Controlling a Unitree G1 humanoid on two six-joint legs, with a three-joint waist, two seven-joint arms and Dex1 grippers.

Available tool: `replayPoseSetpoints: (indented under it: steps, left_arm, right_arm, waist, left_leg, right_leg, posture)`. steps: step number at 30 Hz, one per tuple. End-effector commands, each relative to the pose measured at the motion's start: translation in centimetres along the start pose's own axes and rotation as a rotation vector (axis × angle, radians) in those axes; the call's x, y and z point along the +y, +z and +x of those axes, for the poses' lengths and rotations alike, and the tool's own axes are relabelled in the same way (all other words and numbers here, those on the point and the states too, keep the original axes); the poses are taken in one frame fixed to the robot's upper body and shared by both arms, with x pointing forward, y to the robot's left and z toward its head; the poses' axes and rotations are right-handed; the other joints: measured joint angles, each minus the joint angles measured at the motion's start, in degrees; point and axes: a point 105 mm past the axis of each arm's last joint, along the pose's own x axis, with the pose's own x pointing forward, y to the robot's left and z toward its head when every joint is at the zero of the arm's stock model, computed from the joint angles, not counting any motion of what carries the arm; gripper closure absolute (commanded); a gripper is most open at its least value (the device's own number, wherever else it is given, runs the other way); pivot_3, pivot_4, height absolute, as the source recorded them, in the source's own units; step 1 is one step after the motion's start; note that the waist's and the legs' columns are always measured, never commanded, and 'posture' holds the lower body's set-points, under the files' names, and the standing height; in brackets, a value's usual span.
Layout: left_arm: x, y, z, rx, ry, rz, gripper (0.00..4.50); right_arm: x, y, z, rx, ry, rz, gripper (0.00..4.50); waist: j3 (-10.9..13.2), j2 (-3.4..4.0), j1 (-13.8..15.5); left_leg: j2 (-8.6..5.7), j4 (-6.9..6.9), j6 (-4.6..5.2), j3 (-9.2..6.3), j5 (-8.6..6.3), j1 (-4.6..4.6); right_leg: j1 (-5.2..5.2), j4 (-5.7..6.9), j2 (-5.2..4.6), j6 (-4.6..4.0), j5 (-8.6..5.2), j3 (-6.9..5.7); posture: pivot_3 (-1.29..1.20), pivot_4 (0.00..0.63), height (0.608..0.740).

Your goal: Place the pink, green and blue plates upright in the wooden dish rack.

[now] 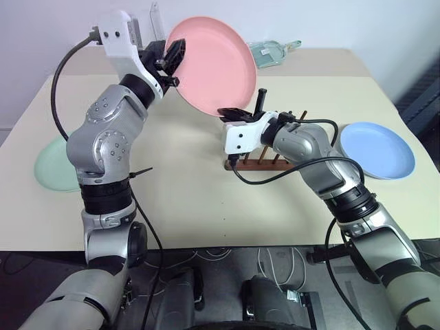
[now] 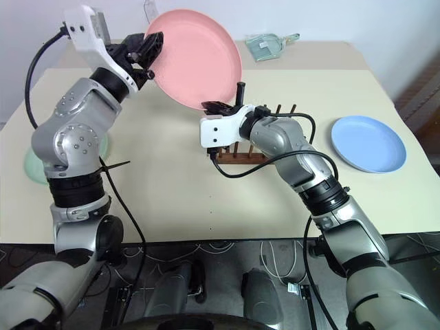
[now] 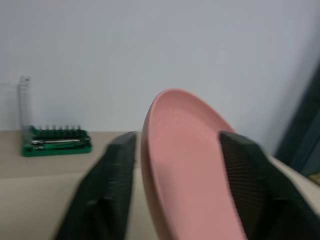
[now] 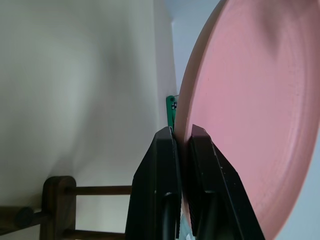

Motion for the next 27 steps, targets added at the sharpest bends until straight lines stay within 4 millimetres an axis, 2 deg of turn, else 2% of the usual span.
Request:
replayPoseSetpoints:
  steps: [1, 4, 6, 8, 11, 14, 15, 17, 18, 21, 24, 27]
  left_arm:
    - [0.0, 4.3, -0.4, -0.173, -0.021, -0.066, 0.04]
    - [1.4, 5.8, -0.9, -0.236, 0.014, -0.138, 0.04]
    - [2.9, 6.0, -1.5, -0.223, 0.037, -0.055, 0.04]
    - [3.4, 6.0, -1.8, -0.214, 0.040, -0.015, 0.04]
    - [4.1, 3.6, -3.5, -0.104, -0.075, 0.100, 0.04]
    - [4.2, 1.9, -4.2, -0.027, -0.135, 0.159, 0.04]
    - [4.1, 0.9, -4.6, 0.012, -0.161, 0.173, 0.04]
    - [3.2, -2.5, -6.2, 0.140, -0.290, 0.206, 0.04]
    - [2.3, -3.8, -7.0, 0.178, -0.364, 0.168, 0.04]
    - [1.0, -5.5, -8.1, 0.245, -0.467, 0.132, 0.04]
    - [0.2, -8.4, -9.2, 0.369, -0.552, 0.208, 0.04]
    - [-0.4, -9.7, -10.0, 0.424, -0.631, 0.244, 0.04]
  right_arm:
    - [-2.2, -0.2, -0.9, 0.004, -0.086, -0.012, 4.50]
    - [-3.0, -0.8, -1.7, 0.020, -0.114, 0.003, 4.50]
    - [-4.5, -2.0, -3.3, 0.045, -0.168, 0.050, 4.50]
    - [-5.1, -2.3, -4.0, 0.052, -0.187, 0.068, 4.50]
    - [-7.3, -4.2, -8.2, 0.065, -0.273, 0.268, 4.50]
    - [-8.0, -4.3, -9.9, 0.038, -0.306, 0.395, 4.50]
    - [-8.2, -4.3, -10.6, 0.030, -0.308, 0.447, 4.50]
    - [-8.6, -4.1, -12.7, -0.035, -0.330, 0.643, 4.50]
    - [-8.6, -4.0, -13.7, -0.056, -0.331, 0.722, 4.50]
    - [-8.2, -3.2, -14.8, -0.118, -0.292, 0.863, 4.50]
    - [-7.4, -1.6, -15.8, -0.241, -0.226, 1.043, 4.50]
    - [-7.0, -1.5, -16.6, -0.297, -0.216, 1.186, 4.50]
  waist:
    - [0.00, 0.00, -0.08]
    - [0.00, 0.00, -0.06]
    - [0.00, 0.00, -0.04]
    - [0.00, 0.00, -0.02]
    - [0.00, 0.00, 0.15]
    - [0.01, 0.01, 0.19]
    - [0.01, 0.01, 0.13]
    - [-0.01, 0.04, 0.10]
    - [-0.02, 0.05, 0.11]
    - [-0.02, 0.05, 0.14]
    - [-0.02, 0.06, 0.08]
    - [-0.04, 0.09, 0.06]
  left_leg:
    - [0.00, 0.00, 0.00, 0.00, 0.00, 0.01]
    - [0.01, 0.00, -0.01, 0.00, 0.01, 0.00]
    - [0.00, -0.01, -0.01, -0.01, 0.01, 0.02]
    - [-0.01, -0.01, -0.01, 0.00, 0.01, 0.02]
    - [-0.03, -0.05, -0.01, 0.00, 0.00, 0.02]
    - [-0.02, -0.10, -0.01, 0.00, 0.00, 0.02]
    - [-0.02, -0.07, -0.02, 0.00, 0.00, 0.01]
    - [0.01, -0.09, -0.02, 0.00, 0.00, 0.02]
    - [0.01, -0.10, -0.03, 0.00, -0.01, 0.05]
    - [0.03, -0.14, -0.03, -0.02, -0.01, 0.03]
    - [0.04, -0.15, -0.02, -0.03, -0.02, 0.04]
    - [0.03, -0.18, 0.00, -0.04, -0.04, 0.05]
  right_leg:
    - [0.00, 0.00, 0.00, 0.00, 0.00, 0.00]
    - [0.00, 0.00, 0.00, 0.00, 0.00, 0.00]
    - [0.02, 0.00, 0.00, 0.00, 0.00, 0.00]
    - [0.02, 0.00, 0.01, 0.00, 0.00, 0.00]
    - [0.04, -0.05, 0.00, 0.00, 0.00, 0.00]
    - [0.04, -0.09, 0.02, 0.00, 0.00, -0.01]
    - [0.04, -0.07, 0.03, 0.00, 0.00, -0.01]
    - [0.05, -0.07, 0.05, -0.01, 0.01, 0.00]
    - [0.07, -0.08, 0.04, -0.01, 0.00, 0.00]
    - [0.05, -0.10, 0.04, -0.02, 0.00, 0.00]
    - [0.01, -0.07, 0.05, -0.05, 0.02, 0.00]
    - [0.04, -0.09, 0.01, -0.05, 0.02, 0.01]
  posture:
    - [0.00, 0.150, 0.732]
    - [0.00, 0.150, 0.732]
    - [0.00, 0.150, 0.732]
    - [0.00, 0.150, 0.732]
    - [0.00, 0.150, 0.732]
    - [0.00, 0.150, 0.732]
    - [0.00, 0.150, 0.732]
    - [0.00, 0.150, 0.732]
    - [0.00, 0.150, 0.732]
    - [0.00, 0.150, 0.732]
    - [0.00, 0.150, 0.732]
    - [0.00, 0.150, 0.732]
